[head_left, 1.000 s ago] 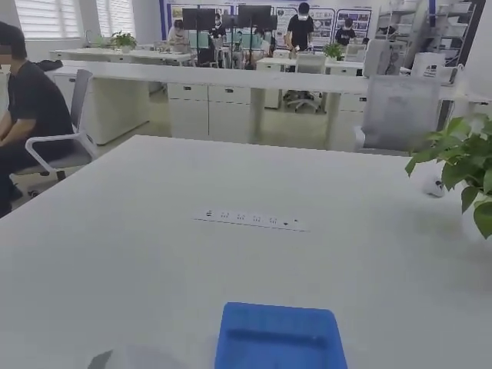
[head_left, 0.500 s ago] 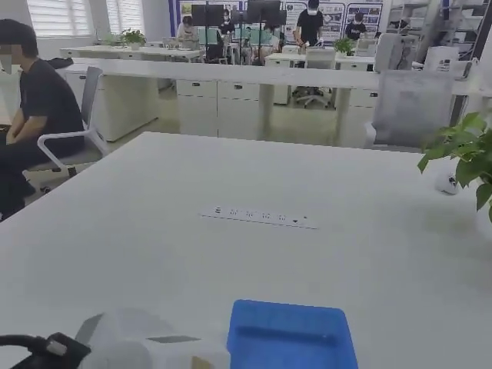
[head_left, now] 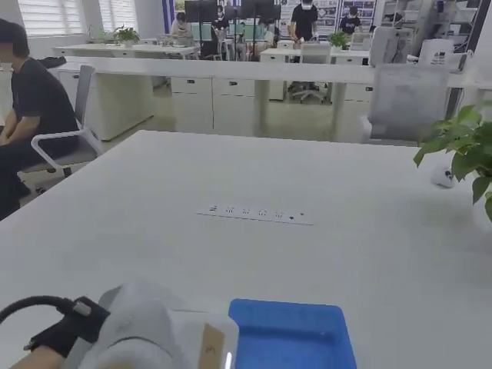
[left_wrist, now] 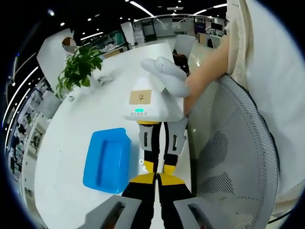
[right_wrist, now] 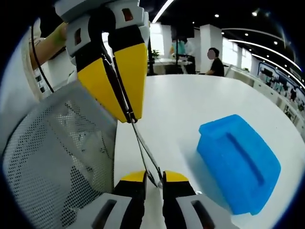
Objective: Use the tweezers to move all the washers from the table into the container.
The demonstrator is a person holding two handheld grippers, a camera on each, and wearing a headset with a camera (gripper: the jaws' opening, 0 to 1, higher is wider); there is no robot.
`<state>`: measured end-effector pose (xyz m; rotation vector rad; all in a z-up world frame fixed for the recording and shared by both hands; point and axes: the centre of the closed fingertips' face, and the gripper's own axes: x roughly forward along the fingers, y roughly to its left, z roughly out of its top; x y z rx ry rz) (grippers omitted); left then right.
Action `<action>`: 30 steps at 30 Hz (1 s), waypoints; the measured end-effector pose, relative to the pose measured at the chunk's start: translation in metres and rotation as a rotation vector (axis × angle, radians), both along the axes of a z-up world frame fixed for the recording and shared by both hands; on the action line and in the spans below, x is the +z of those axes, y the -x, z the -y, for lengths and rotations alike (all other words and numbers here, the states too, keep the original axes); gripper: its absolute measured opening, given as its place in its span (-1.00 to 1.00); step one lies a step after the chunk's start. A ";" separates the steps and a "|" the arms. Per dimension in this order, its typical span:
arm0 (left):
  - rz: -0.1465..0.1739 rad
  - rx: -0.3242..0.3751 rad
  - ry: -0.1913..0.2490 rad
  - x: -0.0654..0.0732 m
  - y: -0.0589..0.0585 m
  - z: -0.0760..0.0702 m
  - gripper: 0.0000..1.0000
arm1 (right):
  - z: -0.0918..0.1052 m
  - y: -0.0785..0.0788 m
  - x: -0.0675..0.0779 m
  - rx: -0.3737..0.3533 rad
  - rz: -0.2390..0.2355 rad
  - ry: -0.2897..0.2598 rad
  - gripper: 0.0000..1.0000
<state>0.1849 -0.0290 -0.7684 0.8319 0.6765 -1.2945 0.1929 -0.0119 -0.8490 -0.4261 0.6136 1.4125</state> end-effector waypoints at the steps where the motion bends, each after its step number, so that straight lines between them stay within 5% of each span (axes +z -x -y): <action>1: -0.012 0.001 -0.002 0.000 0.000 0.000 -1.00 | -0.001 0.000 0.004 0.002 -0.008 -0.012 -0.82; 6: -0.053 -0.030 -0.022 0.000 -0.001 0.002 -1.00 | -0.007 0.007 0.018 0.095 -0.003 0.007 -0.78; 11: -0.052 -0.033 -0.028 -0.003 -0.008 0.005 -1.00 | -0.014 0.003 0.027 0.109 0.019 0.003 -0.83; 15: -0.076 0.033 0.036 -0.006 -0.010 0.009 -1.00 | -0.012 0.000 0.019 0.115 0.032 0.049 -0.93; 18: -0.051 0.087 0.070 -0.007 -0.014 0.006 -0.94 | -0.012 0.000 0.020 0.101 0.015 0.038 -0.94; 22: -0.018 0.232 0.170 -0.001 -0.025 -0.006 -0.71 | -0.012 -0.007 0.020 0.018 -0.055 0.001 -0.93; 25: -0.007 0.371 0.287 0.006 -0.032 -0.018 -0.53 | -0.011 -0.017 0.020 -0.078 -0.102 -0.039 -0.94; 28: 0.042 0.501 0.432 0.012 -0.038 -0.030 -0.45 | -0.009 -0.021 0.020 -0.137 -0.140 -0.076 -0.95; 30: 0.033 0.585 0.480 0.008 -0.036 -0.041 -0.39 | -0.007 -0.023 0.020 -0.156 -0.144 -0.089 -0.95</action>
